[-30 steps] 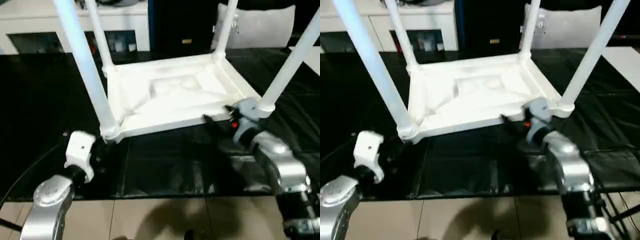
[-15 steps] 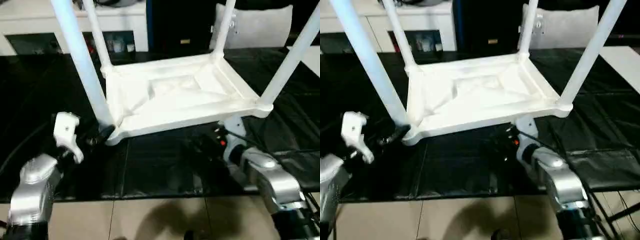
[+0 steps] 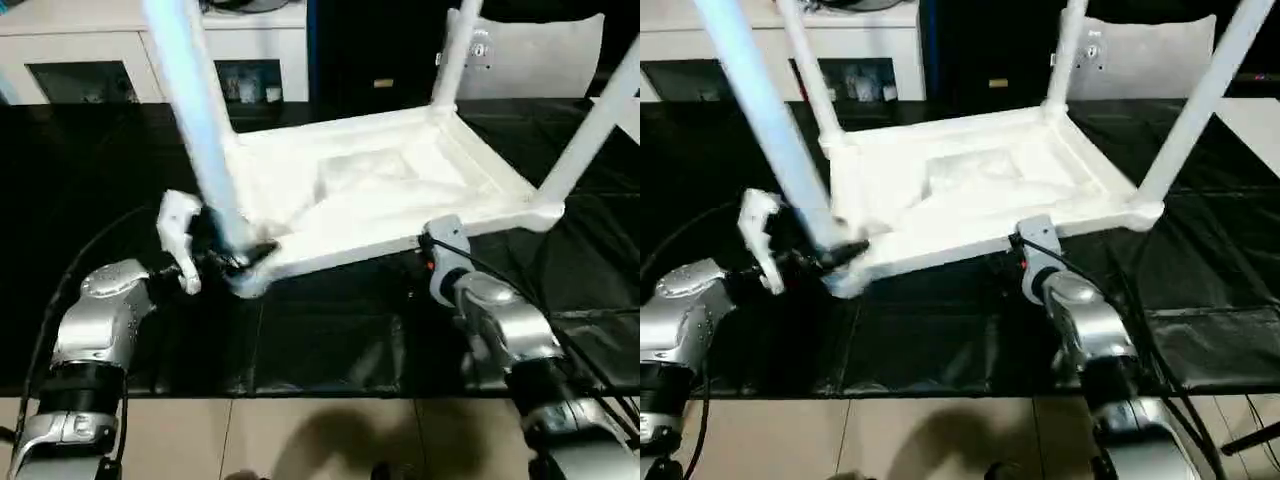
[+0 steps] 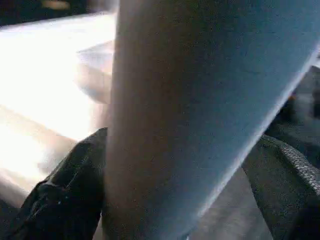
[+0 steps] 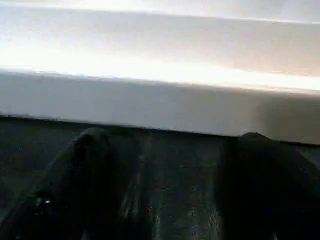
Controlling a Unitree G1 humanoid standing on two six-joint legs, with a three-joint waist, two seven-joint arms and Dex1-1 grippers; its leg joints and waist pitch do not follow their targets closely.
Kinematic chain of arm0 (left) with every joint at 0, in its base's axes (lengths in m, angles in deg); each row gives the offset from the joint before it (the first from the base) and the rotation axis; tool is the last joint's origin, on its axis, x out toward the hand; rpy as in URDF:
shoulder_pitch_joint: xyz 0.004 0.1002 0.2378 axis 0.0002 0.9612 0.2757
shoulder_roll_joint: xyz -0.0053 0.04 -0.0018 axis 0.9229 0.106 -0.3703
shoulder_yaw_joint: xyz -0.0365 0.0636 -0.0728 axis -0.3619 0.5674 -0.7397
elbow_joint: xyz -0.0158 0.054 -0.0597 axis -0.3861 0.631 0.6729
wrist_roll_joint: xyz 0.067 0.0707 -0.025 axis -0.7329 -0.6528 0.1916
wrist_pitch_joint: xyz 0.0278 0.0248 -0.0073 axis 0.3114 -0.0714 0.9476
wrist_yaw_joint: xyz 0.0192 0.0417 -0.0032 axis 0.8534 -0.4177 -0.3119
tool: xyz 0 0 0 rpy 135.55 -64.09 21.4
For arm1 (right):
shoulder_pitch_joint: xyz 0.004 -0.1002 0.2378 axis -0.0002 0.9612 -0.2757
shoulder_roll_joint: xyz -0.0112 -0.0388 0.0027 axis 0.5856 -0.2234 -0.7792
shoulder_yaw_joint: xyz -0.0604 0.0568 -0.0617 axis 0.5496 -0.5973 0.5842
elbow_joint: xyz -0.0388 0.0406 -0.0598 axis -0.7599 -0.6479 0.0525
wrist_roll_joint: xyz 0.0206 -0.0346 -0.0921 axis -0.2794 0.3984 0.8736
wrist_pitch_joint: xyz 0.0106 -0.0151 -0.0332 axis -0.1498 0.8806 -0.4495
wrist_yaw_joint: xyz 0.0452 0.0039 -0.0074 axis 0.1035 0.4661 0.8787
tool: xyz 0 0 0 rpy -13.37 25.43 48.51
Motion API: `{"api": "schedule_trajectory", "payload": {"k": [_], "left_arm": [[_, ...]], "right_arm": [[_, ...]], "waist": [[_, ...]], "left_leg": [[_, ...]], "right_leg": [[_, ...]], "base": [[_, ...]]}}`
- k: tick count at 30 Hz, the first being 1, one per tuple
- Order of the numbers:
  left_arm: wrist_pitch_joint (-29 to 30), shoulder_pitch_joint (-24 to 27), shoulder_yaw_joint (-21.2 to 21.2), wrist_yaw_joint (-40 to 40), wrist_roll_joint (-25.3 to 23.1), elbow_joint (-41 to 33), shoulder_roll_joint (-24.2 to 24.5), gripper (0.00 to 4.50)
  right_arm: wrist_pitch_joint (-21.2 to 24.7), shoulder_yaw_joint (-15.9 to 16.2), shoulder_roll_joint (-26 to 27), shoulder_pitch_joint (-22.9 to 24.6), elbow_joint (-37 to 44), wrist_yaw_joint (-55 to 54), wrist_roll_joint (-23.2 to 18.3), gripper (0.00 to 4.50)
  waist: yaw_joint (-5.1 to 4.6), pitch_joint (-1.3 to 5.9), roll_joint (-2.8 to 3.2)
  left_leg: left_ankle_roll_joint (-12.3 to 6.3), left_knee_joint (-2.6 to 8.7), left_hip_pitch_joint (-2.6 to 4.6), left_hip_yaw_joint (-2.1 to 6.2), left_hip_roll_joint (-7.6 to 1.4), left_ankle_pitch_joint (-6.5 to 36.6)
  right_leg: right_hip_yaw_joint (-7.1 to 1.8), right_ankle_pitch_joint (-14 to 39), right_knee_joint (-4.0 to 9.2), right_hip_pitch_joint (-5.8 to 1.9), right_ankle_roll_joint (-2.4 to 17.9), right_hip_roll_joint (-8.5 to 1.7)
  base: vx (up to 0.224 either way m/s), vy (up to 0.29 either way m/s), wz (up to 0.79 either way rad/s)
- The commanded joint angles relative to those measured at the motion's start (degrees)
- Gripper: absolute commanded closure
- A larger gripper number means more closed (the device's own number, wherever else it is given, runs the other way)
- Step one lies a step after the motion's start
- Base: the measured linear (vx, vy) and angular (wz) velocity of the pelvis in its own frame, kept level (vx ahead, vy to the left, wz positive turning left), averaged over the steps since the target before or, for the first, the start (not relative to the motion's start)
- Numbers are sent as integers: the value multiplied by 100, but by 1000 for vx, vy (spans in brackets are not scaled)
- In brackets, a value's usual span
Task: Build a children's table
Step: Rotate table base
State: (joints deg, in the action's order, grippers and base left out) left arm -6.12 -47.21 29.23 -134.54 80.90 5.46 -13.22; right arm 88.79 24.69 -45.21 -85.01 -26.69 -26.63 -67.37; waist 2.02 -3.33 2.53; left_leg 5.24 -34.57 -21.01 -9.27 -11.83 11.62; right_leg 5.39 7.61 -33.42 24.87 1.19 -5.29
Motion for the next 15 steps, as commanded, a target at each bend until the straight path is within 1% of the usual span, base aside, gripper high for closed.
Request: {"api": "schedule_trajectory", "payload": {"k": [1,2,3,4,5,6,7,8,9,10,11,13,14,15], "left_arm": [[214,81,429,-486,230,-449,-3,35],[457,241,625,-717,398,-873,60,35],[639,372,761,-830,519,-1207,90,35],[740,489,888,-898,579,-1489,108,35],[829,604,1022,-930,620,-1746,118,35],[871,659,1093,-938,630,-1869,119,35],[882,702,1173,-949,604,-1948,124,35],[799,747,1269,-973,519,-1977,126,35],[758,802,1402,-992,446,-2045,92,35],[742,833,1501,-970,416,-2120,24,35],[744,843,1536,-957,411,-2154,-7,35],[772,827,1622,-846,425,-2255,-169,35],[721,771,1665,-755,378,-2240,-284,35],[717,741,1699,-677,359,-2264,-347,35]], "right_arm": [[-197,4,95,-158,-223,50,56,0],[-286,3,139,-239,-338,78,54,0],[-334,16,168,-283,-379,116,48,0],[-389,33,192,-314,-408,135,58,0],[-425,58,211,-331,-419,151,75,0],[-481,66,225,-357,-477,165,100,0],[-529,85,233,-375,-521,179,130,0],[-571,112,237,-384,-547,183,163,0],[-628,145,248,-401,-601,198,202,0],[-659,171,259,-409,-628,214,222,0],[-673,179,264,-414,-644,222,229,0],[-741,199,289,-441,-713,226,270,0],[-760,210,305,-461,-746,227,286,0],[-792,212,319,-484,-792,234,302,0]], "waist": [[12,462,-34],[6,451,-66],[-15,453,-77],[-24,438,-74],[-44,437,-92],[-68,425,-134],[-88,412,-119],[-110,405,-155],[-121,404,-169],[-136,398,-198],[-134,398,-169],[-147,401,-175],[-149,407,-218],[-148,404,-209]], "left_leg": [[-338,371,10,-81,-40,610],[-319,370,8,-94,-37,669],[-288,381,-24,-82,-61,658],[-291,381,-36,-83,-47,678],[-265,382,-9,-86,-64,756],[-264,380,-22,-95,-51,787],[-250,377,-6,-102,-36,881],[-233,379,-5,-102,-25,993],[-220,382,1,-96,-25,1051],[-219,382,-9,-97,-23,1062],[-205,380,-2,-91,-25,1075],[-198,379,5,-94,-27,1088],[-205,374,3,-97,-26,1072],[-210,375,-1,-96,-28,1056]], "right_leg": [[-234,1127,231,-460,1399,-237],[-240,1279,248,-460,1337,-231],[-248,1297,219,-487,1330,-256],[-242,1387,233,-486,1290,-242],[-250,1522,239,-462,1252,-247],[-251,1610,260,-464,1215,-231],[-255,1821,290,-446,1158,-227],[-248,2067,316,-443,1064,-215],[-247,2199,329,-432,996,-210],[-245,2257,330,-434,956,-207],[-249,2341,341,-431,902,-216],[-244,2367,351,-422,873,-202],[-243,2332,343,-423,873,-192],[-244,2308,347,-423,871,-192]], "base": [[0,0,0],[0,0,0],[0,0,0],[0,0,0],[0,0,0],[0,0,0],[0,0,0],[0,0,0],[0,0,0],[0,0,0],[0,0,0],[0,0,0],[0,0,0],[0,0,0]]}}
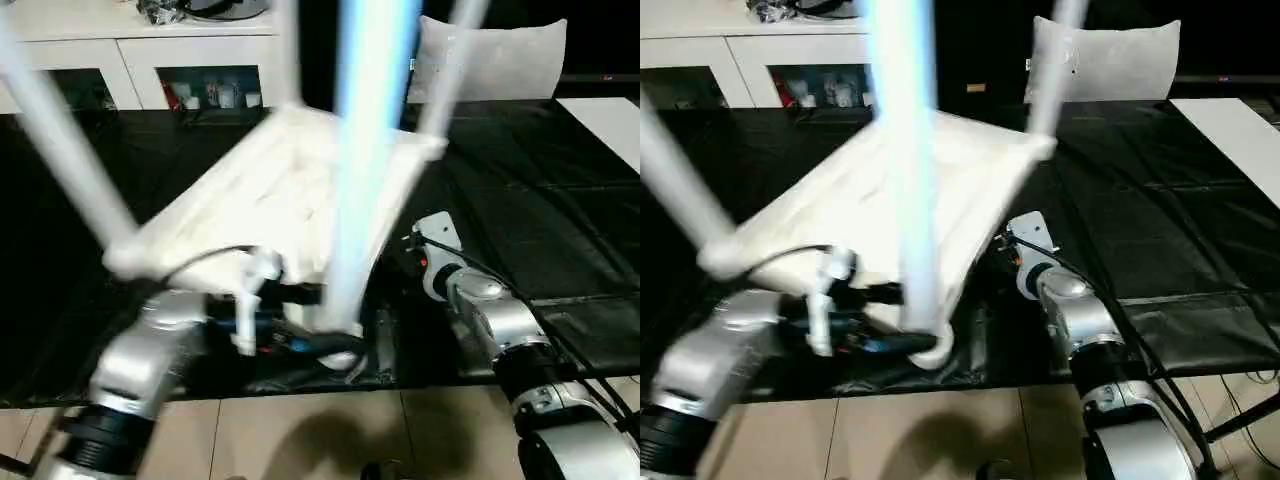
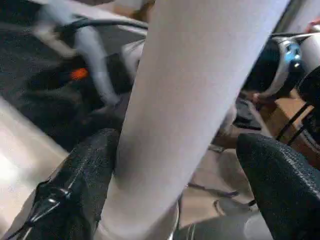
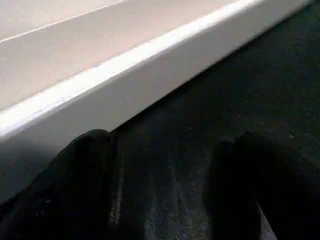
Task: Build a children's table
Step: Rotate table base
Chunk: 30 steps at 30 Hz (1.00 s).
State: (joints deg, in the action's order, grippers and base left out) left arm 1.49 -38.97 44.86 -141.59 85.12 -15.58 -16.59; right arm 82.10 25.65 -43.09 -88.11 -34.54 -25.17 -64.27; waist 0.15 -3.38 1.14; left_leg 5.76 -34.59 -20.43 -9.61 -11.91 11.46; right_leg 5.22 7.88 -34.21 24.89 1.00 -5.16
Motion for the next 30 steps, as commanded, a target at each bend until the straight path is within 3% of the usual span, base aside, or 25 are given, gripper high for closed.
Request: {"api": "schedule_trajectory", "payload": {"k": [1,5,10,15,18,22,23,25,27,29,30], "left_arm": [[-52,-133,163,97,-77,-148,-90,35],[-17,-309,238,374,-106,-165,-371,35],[-392,-569,177,891,-378,172,-710,35],[-500,-562,234,909,-381,74,-770,35],[-665,-554,273,810,-610,271,-405,35],[-1097,-563,297,253,-847,696,173,35],[-1230,-575,302,78,-895,807,314,35],[-1400,-629,322,-180,-969,1032,533,35],[-1749,-727,463,-403,-1208,1334,771,70],[-1978,-840,631,-555,-1383,1582,937,73],[-2104,-923,721,-683,-1443,1753,1009,85]], "right_arm": [[-143,119,124,-193,-41,96,2,0],[-259,111,190,-256,-180,124,77,0],[-396,26,107,-235,-246,146,94,0],[-334,-133,-287,56,288,650,-97,0],[-233,-112,-629,439,1049,1343,-303,0],[-105,29,-1207,960,2005,2196,-515,0],[-110,61,-1360,1083,2225,2395,-572,0],[-76,72,-1612,1292,2589,2688,-677,0],[-63,110,-1899,1527,2959,3025,-769,0],[0,114,-2110,1743,3312,3295,-827,0],[90,110,-2251,1896,3586,3501,-885,0]], "waist": [[41,414,-71],[38,432,-83],[63,454,-89],[103,461,-101],[188,443,-94],[174,418,-93],[184,404,-59],[172,409,-74],[177,396,-62],[171,372,-58],[181,373,-45]], "left_leg": [[-257,376,-63,-56,-20,1059],[-289,365,-56,-63,-19,1022],[-372,347,-72,-64,-15,820],[-471,332,-66,-79,-15,787],[-554,347,-60,-67,-22,875],[-505,361,-58,-60,5,1064],[-481,366,-45,-55,9,1170],[-460,365,-34,-49,16,1242],[-455,369,-18,-42,18,1337],[-448,377,-27,-35,40,1431],[-429,375,17,-36,20,1527]], "right_leg": [[-224,2251,414,-432,892,-205],[-225,2066,407,-429,957,-197],[-225,1656,363,-459,1046,-185],[-229,1575,363,-460,1093,-181],[-222,1751,396,-467,894,-163],[-210,2255,451,-453,675,-157],[-195,2497,504,-442,552,-151],[-191,2716,523,-426,433,-150],[-179,2878,561,-403,338,-136],[-154,3139,612,-398,236,-129],[-159,3208,623,-362,232,-142]], "base": [[0,0,0],[0,0,0],[0,0,0],[0,0,0],[0,0,0],[0,0,0],[0,0,0],[0,0,0],[0,0,0],[0,0,0],[0,0,0]]}}
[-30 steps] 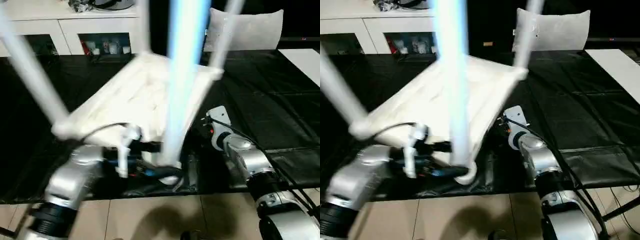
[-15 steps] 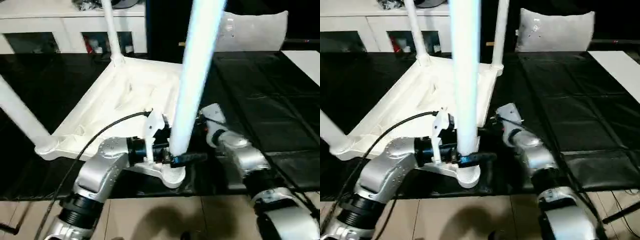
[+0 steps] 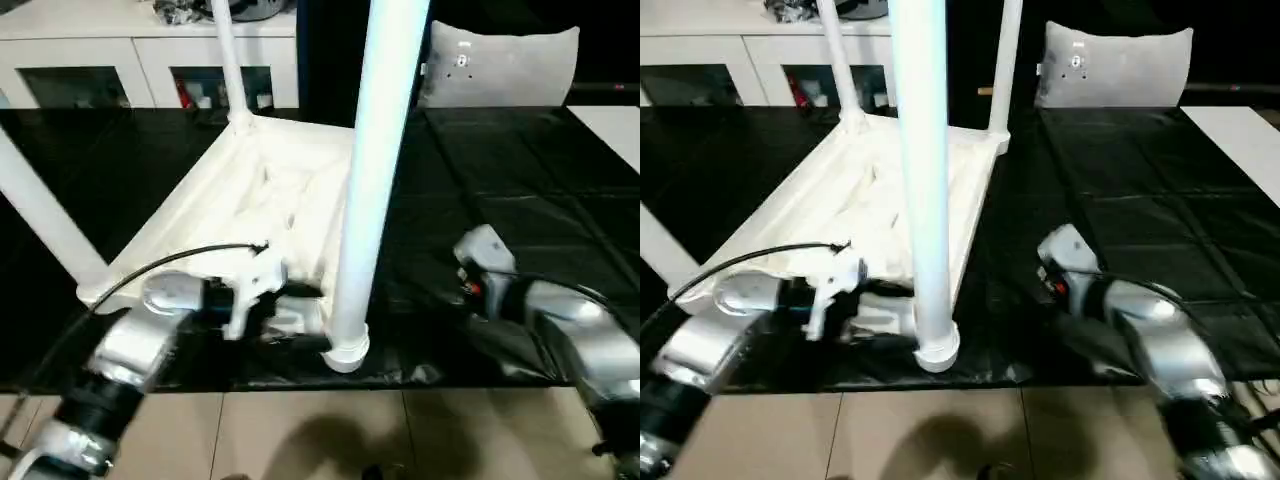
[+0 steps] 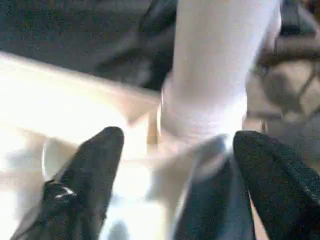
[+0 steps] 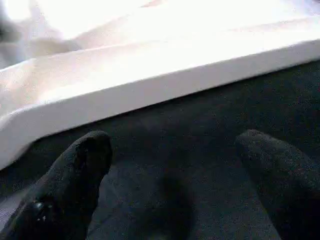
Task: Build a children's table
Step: Rotate table base, then rotate leg to tighten
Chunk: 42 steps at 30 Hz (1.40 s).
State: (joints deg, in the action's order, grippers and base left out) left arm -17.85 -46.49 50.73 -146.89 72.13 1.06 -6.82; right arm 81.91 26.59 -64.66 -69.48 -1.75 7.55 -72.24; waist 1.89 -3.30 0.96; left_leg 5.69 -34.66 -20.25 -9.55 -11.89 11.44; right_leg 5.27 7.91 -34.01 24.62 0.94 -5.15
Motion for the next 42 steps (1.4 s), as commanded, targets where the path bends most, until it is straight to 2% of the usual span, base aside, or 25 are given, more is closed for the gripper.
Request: {"api": "schedule_trajectory", "payload": {"k": [1,2,4,5,6,7,9,11,12,15,18,20,23,26,27,34,36,42], "left_arm": [[-177,-180,142,-166,-146,104,37,85],[-250,-262,192,-205,-207,229,55,110],[-492,-556,305,-359,-407,691,69,115],[-492,-556,305,-359,-407,691,69,131],[-602,-656,320,-413,-464,872,44,131],[-677,-701,320,-438,-494,969,26,152],[-763,-811,370,-543,-549,1166,1,161],[-797,-916,404,-640,-555,1342,-30,170],[-795,-931,412,-665,-551,1369,-34,193],[-785,-1047,484,-853,-580,1589,-41,205],[-812,-1104,541,-954,-658,1707,-19,238],[-899,-1136,558,-1010,-714,1806,-17,247],[-980,-1164,540,-1042,-731,1892,-42,275],[-1063,-1215,486,-1114,-664,2013,-143,294],[-1063,-1216,492,-1125,-662,2013,-151,314],[-1326,-1270,545,-1128,-813,2209,-228,363],[-1412,-1290,552,-1109,-872,2298,-262,392],[-1638,-1339,635,-995,-1059,2456,-281,437]], "right_arm": [[117,18,-109,47,333,250,-95,0],[176,36,-208,138,506,395,-164,0],[438,75,-511,395,1060,842,-480,0],[438,75,-511,395,1060,842,-480,0],[560,92,-625,462,1224,1000,-614,0],[620,97,-673,490,1295,1069,-666,0],[814,121,-797,545,1479,1267,-810,0],[996,107,-862,574,1637,1392,-937,0],[1021,100,-867,578,1659,1403,-950,0],[1126,83,-906,598,1761,1424,-986,0],[1147,87,-928,602,1783,1423,-991,0],[1179,87,-942,609,1815,1410,-1013,0],[1235,80,-947,617,1861,1403,-1028,0],[1321,108,-922,619,1893,1390,-1029,0],[1323,115,-918,619,1895,1386,-1026,0],[1354,121,-912,583,1910,1390,-1019,0],[1361,118,-905,580,1912,1386,-1013,0],[1350,136,-865,564,1930,1360,-1001,0]], "waist": [[9,364,-37],[11,367,-30],[36,368,-23],[30,353,-29],[22,340,-28],[29,350,-27],[18,377,-36],[27,391,-27],[43,406,-40],[64,413,-36],[101,417,-25],[115,418,-25],[133,415,-23],[168,403,-29],[175,402,-35],[176,400,-39],[176,408,-45],[179,406,-40]], "left_leg": [[-425,389,-20,-35,24,1523],[-413,402,-28,-23,7,1554],[-443,398,14,-25,-3,1600],[-475,396,14,-30,8,1621],[-440,416,3,-10,-1,1709],[-422,407,25,-4,-2,1733],[-429,423,-32,11,-6,1553],[-474,425,-9,5,-31,1465],[-488,423,-25,2,-41,1357],[-500,414,-15,-13,-42,1212],[-477,420,-16,-18,-62,1106],[-467,419,-17,-20,-64,1077],[-467,418,-14,-24,-61,1055],[-427,425,5,-27,-69,1145],[-412,427,2,-27,-68,1155],[-398,428,-5,-19,-55,1195],[-398,428,-11,-13,-60,1153],[-409,428,-12,-16,-60,1157]], "right_leg": [[-160,3208,607,-355,239,-142],[-150,3191,603,-364,253,-146],[-157,3159,618,-346,272,-154],[-157,3164,637,-345,267,-142],[-117,3296,639,-379,285,-172],[-114,3339,645,-375,279,-185],[-124,3130,618,-436,333,-199],[-143,2857,593,-422,456,-201],[-161,2625,546,-439,579,-216],[-175,2426,525,-437,713,-219],[-191,2131,481,-455,882,-232],[-195,2066,470,-466,917,-238],[-197,2038,470,-467,928,-234],[-193,2235,493,-459,886,-245],[-193,2274,494,-461,866,-246],[-177,2472,525,-462,729,-245],[-182,2375,510,-472,732,-247],[-180,2396,515,-468,737,-249]], "base": [[0,0,0],[0,0,0],[0,0,0],[0,0,0],[0,0,0],[0,0,0],[0,0,0],[0,0,0],[0,0,0],[0,0,0],[0,0,0],[0,0,0],[0,0,0],[0,0,0],[0,0,0],[0,0,0],[0,0,0],[0,0,0]]}}
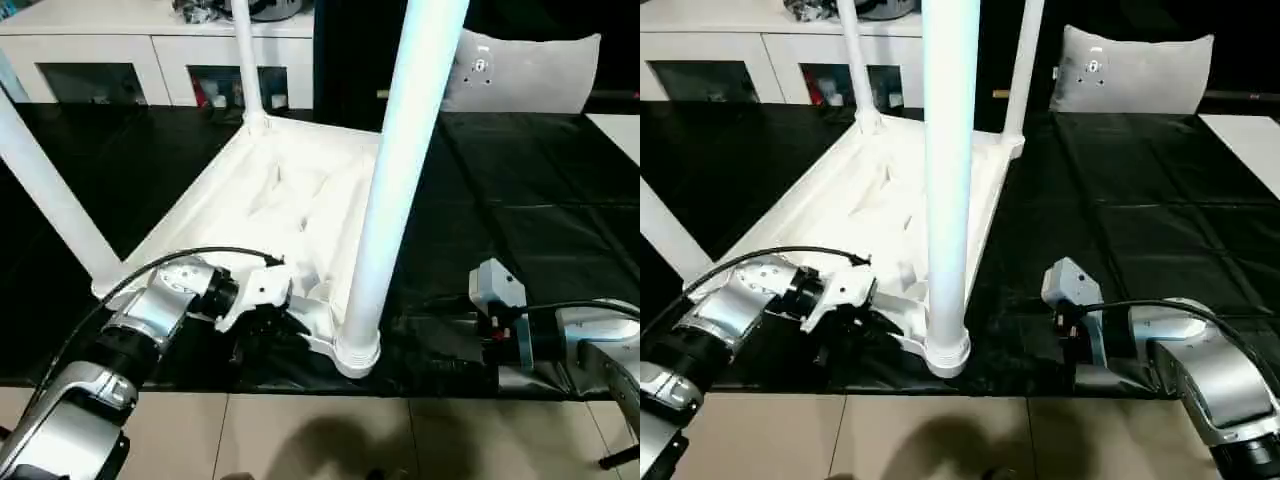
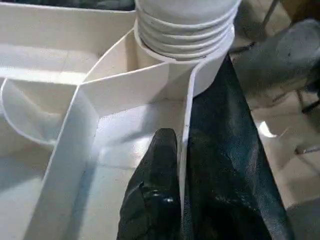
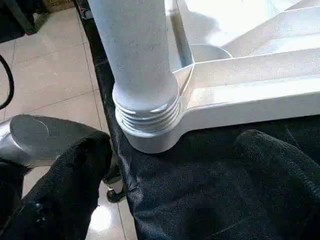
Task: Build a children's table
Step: Rotate leg to tighten
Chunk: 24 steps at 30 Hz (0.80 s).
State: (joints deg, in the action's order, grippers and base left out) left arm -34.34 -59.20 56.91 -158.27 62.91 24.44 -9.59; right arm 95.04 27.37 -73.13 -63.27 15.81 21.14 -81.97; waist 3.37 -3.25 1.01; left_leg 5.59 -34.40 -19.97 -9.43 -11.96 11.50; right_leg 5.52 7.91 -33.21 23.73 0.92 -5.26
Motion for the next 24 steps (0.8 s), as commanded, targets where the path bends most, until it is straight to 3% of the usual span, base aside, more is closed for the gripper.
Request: {"api": "schedule_trajectory", "payload": {"k": [1,4,5,6,7,10,13,14,15,18,19,24], "left_arm": [[12,-68,15,145,-136,120,-5,440],[451,19,-161,132,108,-130,-73,448],[544,40,-199,130,157,-184,-91,448],[925,130,-324,316,278,-409,-176,448],[1048,158,-353,408,292,-477,-202,448],[1234,402,-354,452,415,-927,-237,448],[1067,597,-245,314,441,-1213,-204,448],[1061,632,-227,269,450,-1270,-193,450],[967,665,-199,230,423,-1317,-185,450],[957,681,-194,204,352,-1371,-184,450],[1047,674,-216,248,354,-1417,-213,450],[1113,651,-193,314,286,-1438,-198,450]], "right_arm": [[37,58,-15,-58,175,1,-28,0],[8,45,191,-168,137,-191,-22,0],[7,46,222,-187,123,-223,-14,0],[-23,72,313,-250,79,-304,24,0],[-32,78,343,-266,67,-330,32,0],[-214,137,487,-345,-22,-387,104,0],[-401,226,538,-417,-173,-211,116,0],[-430,252,533,-433,-200,-140,116,36],[-422,287,532,-479,-272,-18,88,36],[-431,336,536,-574,-381,105,63,50],[-418,409,541,-692,-500,272,16,66],[-477,530,614,-901,-771,524,-29,110]], "waist": [[27,404,-50],[10,407,-52],[5,413,-18],[-23,417,-42],[-28,422,-22],[-49,429,-35],[-85,432,-42],[-93,434,-36],[-96,432,-62],[-91,435,-37],[-94,435,-63],[-88,437,-57]], "left_leg": [[-395,402,-39,-30,-52,1150],[-382,404,-55,-26,-56,1111],[-362,405,-51,-24,-59,1100],[-352,398,-51,-26,-54,1091],[-346,398,-50,-23,-59,1071],[-359,396,-53,-23,-74,1060],[-429,391,-60,-29,-67,1013],[-461,385,-61,-33,-63,1013],[-493,382,-65,-42,-54,990],[-496,379,-62,-37,-56,994],[-499,383,-66,-38,-60,971],[-497,377,-57,-42,-58,975]], "right_leg": [[-205,2397,433,-379,734,-237],[-207,2327,413,-390,776,-247],[-209,2292,400,-392,809,-252],[-203,2250,399,-393,850,-245],[-206,2206,388,-396,884,-247],[-212,2135,377,-396,937,-248],[-217,2013,373,-390,967,-234],[-221,1983,367,-392,985,-230],[-221,2000,377,-393,969,-223],[-218,2145,375,-393,913,-233],[-220,2136,374,-392,904,-229],[-219,2211,379,-378,893,-231]], "base": [[0,0,0],[0,0,0],[0,0,0],[0,0,0],[0,0,0],[0,0,0],[0,0,0],[0,0,0],[0,0,0],[0,0,0],[0,0,0],[0,0,0]]}}
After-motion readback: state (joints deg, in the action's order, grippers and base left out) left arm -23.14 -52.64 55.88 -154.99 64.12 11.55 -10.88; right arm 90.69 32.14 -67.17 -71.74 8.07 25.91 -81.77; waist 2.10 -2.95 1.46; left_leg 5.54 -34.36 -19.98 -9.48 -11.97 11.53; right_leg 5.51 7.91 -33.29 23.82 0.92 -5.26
